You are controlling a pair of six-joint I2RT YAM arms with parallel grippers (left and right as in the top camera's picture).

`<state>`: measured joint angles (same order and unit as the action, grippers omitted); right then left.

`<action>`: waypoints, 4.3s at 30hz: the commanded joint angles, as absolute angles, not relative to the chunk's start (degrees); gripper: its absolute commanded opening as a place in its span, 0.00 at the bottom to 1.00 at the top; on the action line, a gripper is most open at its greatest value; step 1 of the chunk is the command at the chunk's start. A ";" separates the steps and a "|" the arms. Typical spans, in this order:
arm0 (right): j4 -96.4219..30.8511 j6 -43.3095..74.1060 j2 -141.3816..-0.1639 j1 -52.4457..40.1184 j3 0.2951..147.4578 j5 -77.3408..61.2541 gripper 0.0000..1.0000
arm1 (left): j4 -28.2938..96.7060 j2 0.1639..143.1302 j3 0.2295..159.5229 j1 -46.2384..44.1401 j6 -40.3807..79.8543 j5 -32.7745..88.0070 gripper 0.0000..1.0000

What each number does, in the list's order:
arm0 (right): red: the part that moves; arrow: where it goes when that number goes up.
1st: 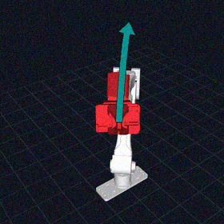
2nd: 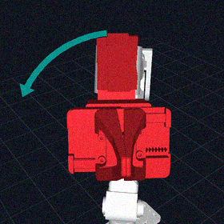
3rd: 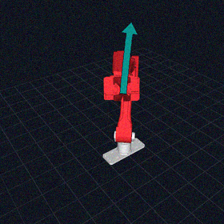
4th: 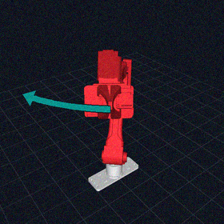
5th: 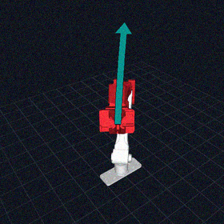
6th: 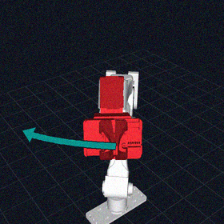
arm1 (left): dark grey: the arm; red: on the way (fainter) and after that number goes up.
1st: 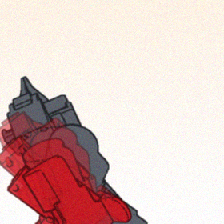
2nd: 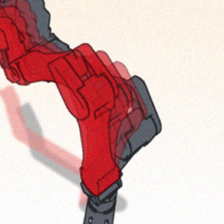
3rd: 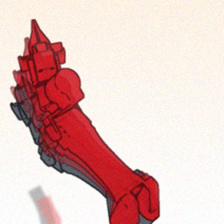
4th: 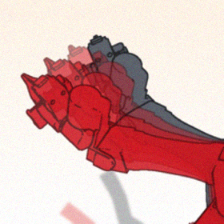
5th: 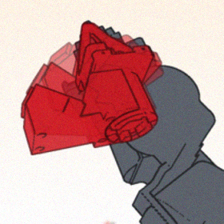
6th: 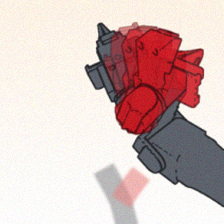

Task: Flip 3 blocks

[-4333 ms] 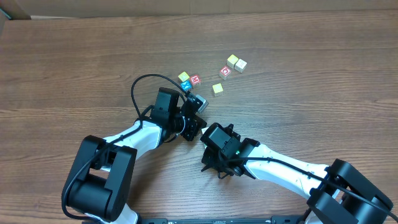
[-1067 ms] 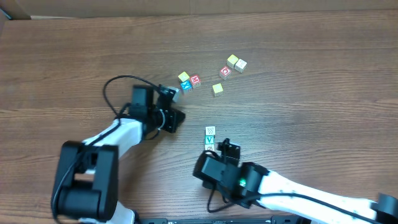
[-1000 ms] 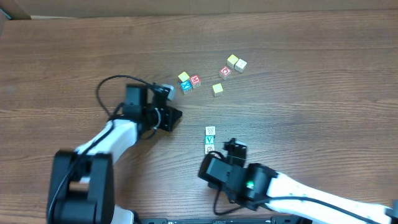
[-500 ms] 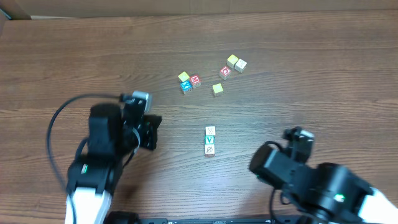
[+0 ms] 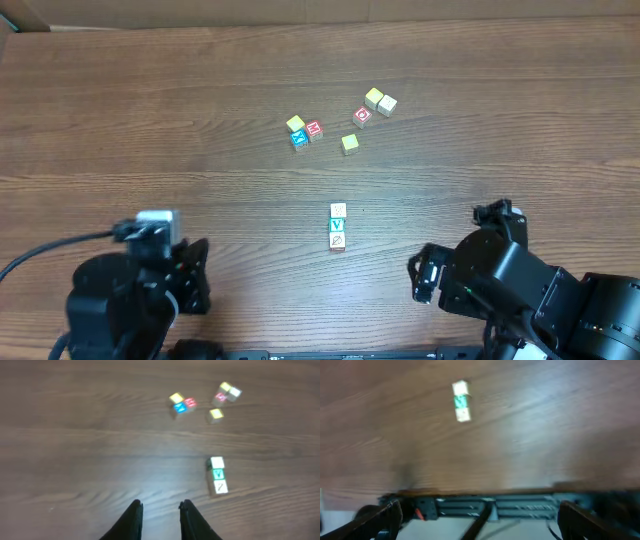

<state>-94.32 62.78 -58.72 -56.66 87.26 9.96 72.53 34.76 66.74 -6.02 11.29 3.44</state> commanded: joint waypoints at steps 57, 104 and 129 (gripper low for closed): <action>-78.32 61.06 -58.57 -56.49 88.51 45.98 1.00 | 81.25 34.35 71.31 -6.50 14.20 0.45 1.00; -43.35 120.36 -10.57 -4.21 22.48 13.06 1.00 | 81.25 34.35 71.31 -6.50 14.20 0.45 1.00; -43.27 17.52 -0.16 2.07 17.10 1.43 1.00 | 81.25 34.35 71.31 -6.50 14.20 0.45 1.00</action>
<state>-44.58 27.11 -0.93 1.83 18.76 4.60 81.30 34.76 70.57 -6.02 13.80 0.80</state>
